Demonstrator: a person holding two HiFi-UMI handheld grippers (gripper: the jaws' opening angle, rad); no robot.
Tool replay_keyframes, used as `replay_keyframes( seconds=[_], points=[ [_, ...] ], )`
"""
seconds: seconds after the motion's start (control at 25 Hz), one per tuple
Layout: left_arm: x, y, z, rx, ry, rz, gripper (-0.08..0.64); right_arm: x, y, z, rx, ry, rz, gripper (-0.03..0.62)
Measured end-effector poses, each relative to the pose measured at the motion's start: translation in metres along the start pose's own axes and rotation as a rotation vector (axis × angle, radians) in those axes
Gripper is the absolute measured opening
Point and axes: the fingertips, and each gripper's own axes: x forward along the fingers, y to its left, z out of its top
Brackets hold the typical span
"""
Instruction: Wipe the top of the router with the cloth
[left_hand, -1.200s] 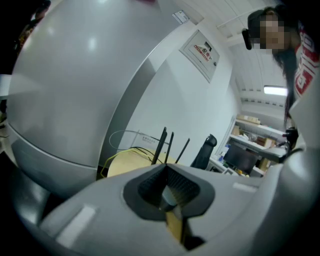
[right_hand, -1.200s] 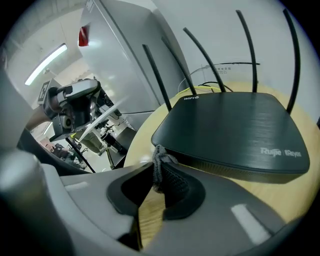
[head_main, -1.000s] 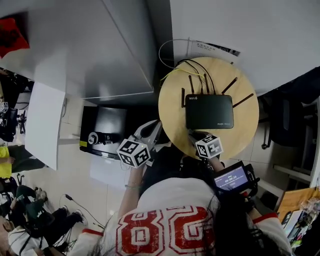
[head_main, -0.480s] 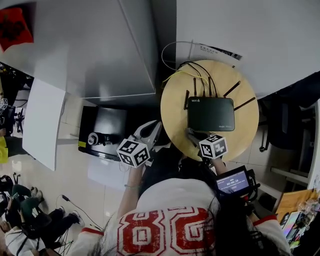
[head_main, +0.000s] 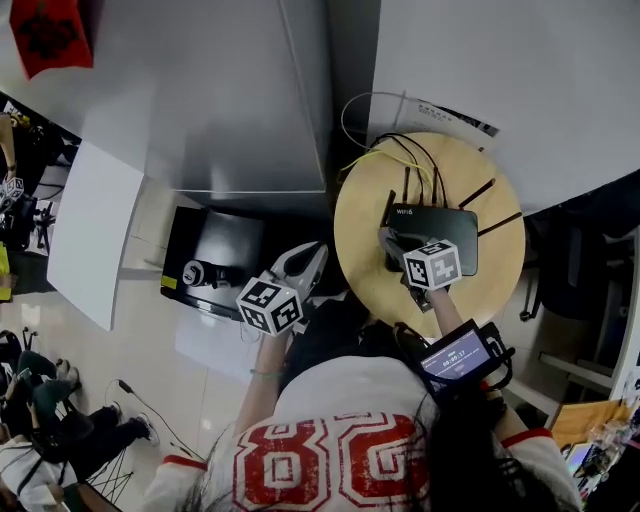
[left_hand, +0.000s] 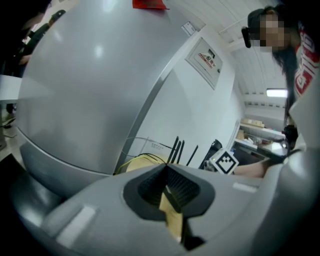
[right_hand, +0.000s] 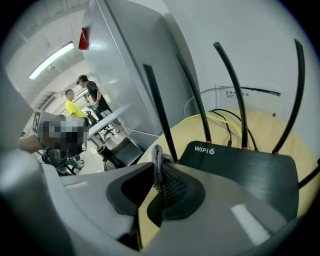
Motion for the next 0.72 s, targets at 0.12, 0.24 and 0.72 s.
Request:
replay_keyframes(
  seconds=[0.12,0.24,0.72],
  points=[
    [-0.010,0.010,0.001,-0.007,-0.013,0.036,0.000,0.012,-0.006,0.010,-0.024,0.019,-0.008,0.043],
    [-0.019,0.016,0.003,-0.015,-0.028,0.066,0.000,0.022,-0.008,0.014,-0.051,0.050,-0.006,0.043],
    [-0.021,0.016,-0.001,-0.027,-0.027,0.073,0.000,0.022,-0.001,-0.013,-0.046,0.108,0.008,0.043]
  ],
)
